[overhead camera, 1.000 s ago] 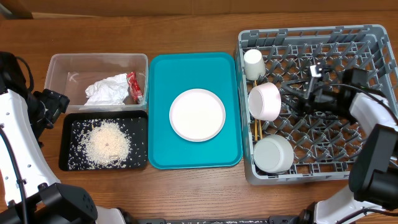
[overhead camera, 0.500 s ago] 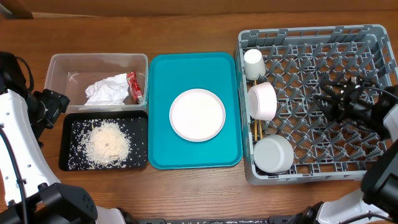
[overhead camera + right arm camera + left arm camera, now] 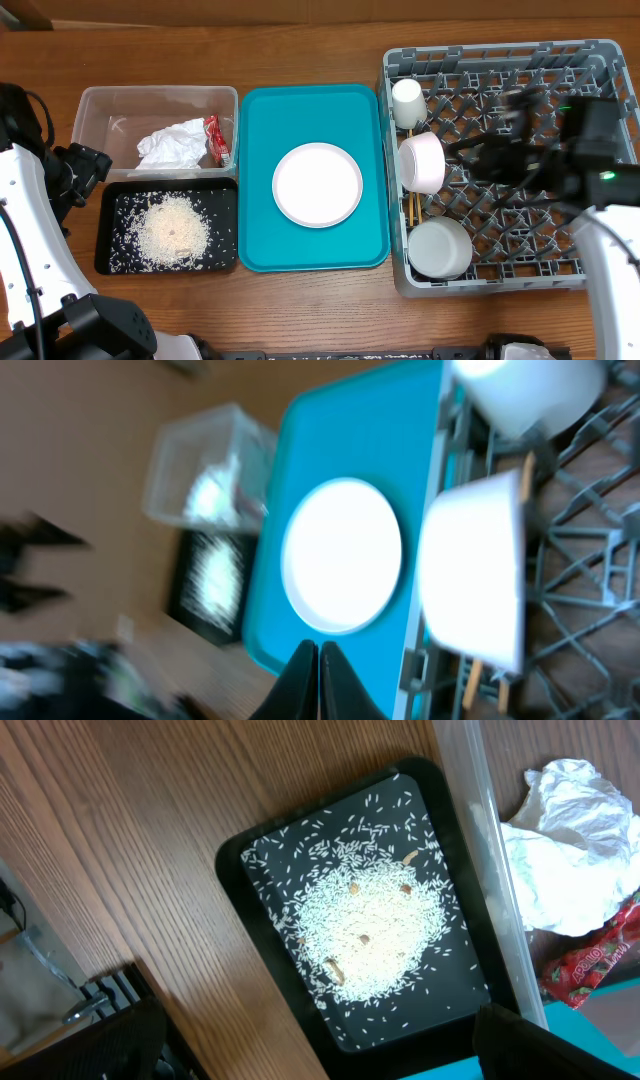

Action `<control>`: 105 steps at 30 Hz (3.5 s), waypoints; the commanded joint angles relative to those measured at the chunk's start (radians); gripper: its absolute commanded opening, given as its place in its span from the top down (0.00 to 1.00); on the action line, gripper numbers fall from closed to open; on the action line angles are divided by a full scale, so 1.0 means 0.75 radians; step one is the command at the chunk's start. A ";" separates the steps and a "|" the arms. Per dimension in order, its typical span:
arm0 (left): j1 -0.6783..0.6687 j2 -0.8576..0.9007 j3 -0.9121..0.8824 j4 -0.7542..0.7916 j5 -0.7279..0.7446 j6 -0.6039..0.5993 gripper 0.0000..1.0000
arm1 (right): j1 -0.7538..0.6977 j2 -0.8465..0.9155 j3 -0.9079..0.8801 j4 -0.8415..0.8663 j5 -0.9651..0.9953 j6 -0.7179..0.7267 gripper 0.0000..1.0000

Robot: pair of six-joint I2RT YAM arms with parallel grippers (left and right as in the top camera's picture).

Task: Sort waste into correct bins and load items into the dishwasher
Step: 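Set the pink bowl upright in the rack and open the right gripper, then move the right gripper left to the white plate on the teal tray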

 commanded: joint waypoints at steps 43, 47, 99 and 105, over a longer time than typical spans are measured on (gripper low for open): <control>-0.009 -0.016 0.030 -0.002 -0.004 -0.014 0.00 | 0.404 0.476 0.320 -0.058 0.650 0.150 0.87; -0.009 -0.016 0.030 -0.001 -0.004 -0.014 0.00 | 0.402 0.523 0.320 -0.071 0.715 0.148 0.87; -0.009 -0.016 0.030 -0.001 -0.004 -0.014 0.00 | 0.970 0.645 0.191 0.284 0.847 0.229 0.85; -0.009 -0.016 0.030 -0.001 -0.004 -0.014 0.00 | 1.046 0.845 0.191 0.411 0.849 0.345 0.91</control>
